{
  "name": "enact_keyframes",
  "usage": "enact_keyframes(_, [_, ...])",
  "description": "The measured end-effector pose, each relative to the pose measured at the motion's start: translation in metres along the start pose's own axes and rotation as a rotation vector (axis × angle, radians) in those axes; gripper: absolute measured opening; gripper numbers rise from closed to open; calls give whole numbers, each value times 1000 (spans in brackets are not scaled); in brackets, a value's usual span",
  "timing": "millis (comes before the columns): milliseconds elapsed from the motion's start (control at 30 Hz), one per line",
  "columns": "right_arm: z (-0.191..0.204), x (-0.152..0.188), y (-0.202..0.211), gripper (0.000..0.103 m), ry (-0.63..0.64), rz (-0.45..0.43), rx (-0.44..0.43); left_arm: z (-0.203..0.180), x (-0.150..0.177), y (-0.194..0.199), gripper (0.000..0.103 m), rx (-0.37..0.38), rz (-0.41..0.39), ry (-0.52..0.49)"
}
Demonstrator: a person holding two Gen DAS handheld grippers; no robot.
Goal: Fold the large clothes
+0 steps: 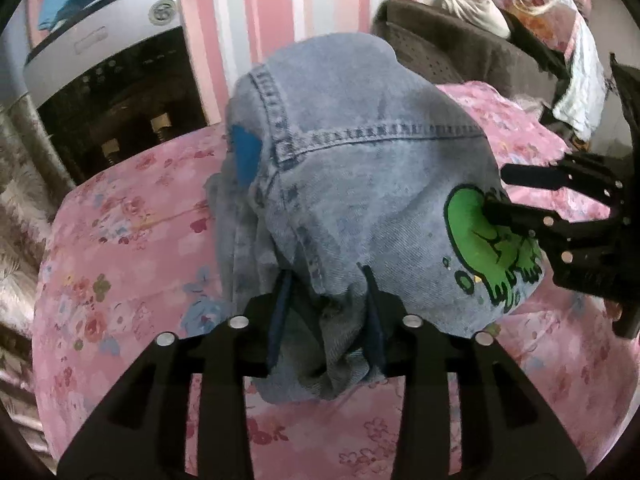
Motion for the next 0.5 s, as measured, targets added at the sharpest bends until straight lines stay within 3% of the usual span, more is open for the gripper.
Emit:
enact_keyframes(67, [-2,-1,5,47,-5,-19,8,5,-1,7,70,-60,-22,10])
enact_keyframes(133, [-6,-1,9,57,-26,-32,3,7,-1,11,75,-50,-28,33])
enact_keyframes(300, [-15,-5,25,67,-70,-84,-6,11,-4,25,90,-35,-55,78])
enact_keyframes(500, [-40,-4,36,68,-146,-110,-10,11,-11,35,96,-14,-72,98])
Point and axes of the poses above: each gripper's, at about its wrist camera, not at the fingertips, and y roughly against the way its jaws point, z to its left, x to its underside, the point moved 8 cm from there along -y, roughly the way its jaws point, and after that the axes turned 2 degrees about y, right-handed, at the moved point
